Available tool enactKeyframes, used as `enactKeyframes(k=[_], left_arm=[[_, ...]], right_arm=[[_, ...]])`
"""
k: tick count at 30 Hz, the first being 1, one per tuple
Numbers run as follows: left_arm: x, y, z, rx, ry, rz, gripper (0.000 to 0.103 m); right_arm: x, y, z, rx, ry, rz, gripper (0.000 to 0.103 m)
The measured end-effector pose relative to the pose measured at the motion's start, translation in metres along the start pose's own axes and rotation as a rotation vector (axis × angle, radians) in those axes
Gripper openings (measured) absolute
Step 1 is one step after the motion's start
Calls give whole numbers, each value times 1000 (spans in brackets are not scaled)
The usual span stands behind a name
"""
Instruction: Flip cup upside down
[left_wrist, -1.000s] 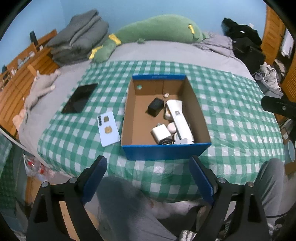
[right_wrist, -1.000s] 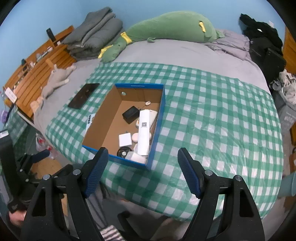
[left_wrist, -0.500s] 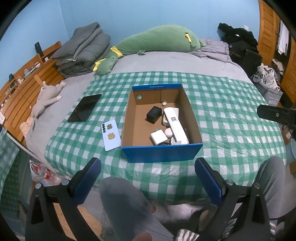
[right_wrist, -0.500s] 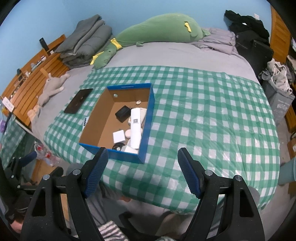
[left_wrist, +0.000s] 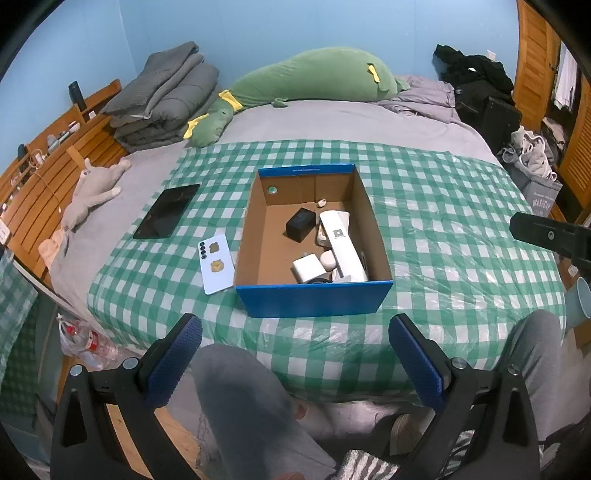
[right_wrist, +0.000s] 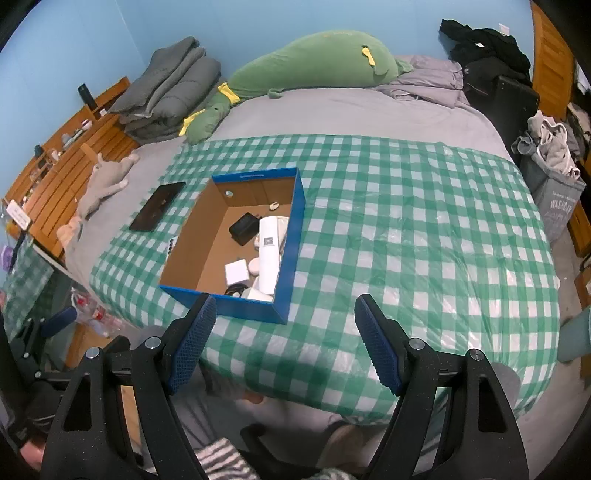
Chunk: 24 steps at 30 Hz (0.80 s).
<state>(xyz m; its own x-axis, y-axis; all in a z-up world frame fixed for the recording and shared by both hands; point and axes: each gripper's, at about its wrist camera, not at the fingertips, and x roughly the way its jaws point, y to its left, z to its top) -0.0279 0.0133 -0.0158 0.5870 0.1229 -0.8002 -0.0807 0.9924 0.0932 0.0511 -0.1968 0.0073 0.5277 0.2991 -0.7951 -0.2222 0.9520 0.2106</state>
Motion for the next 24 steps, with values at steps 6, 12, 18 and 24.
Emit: enactKeyframes(k=[6,12,18,24], left_arm=[[-10,-6,2,-3,2,-20,102],[-13,-7,3,-4,0,-22,102],[-13,-7,3,0,3,-20,102],[-14,-8,3,0,2,-18,102]], right_arm=[[-4,0,-3,3,-7,0,77],[-4,0,-3,3,-6,1,77],[-5,1,-6,9,-9,1,77],[-6,2,-7,5,-4,1,77]])
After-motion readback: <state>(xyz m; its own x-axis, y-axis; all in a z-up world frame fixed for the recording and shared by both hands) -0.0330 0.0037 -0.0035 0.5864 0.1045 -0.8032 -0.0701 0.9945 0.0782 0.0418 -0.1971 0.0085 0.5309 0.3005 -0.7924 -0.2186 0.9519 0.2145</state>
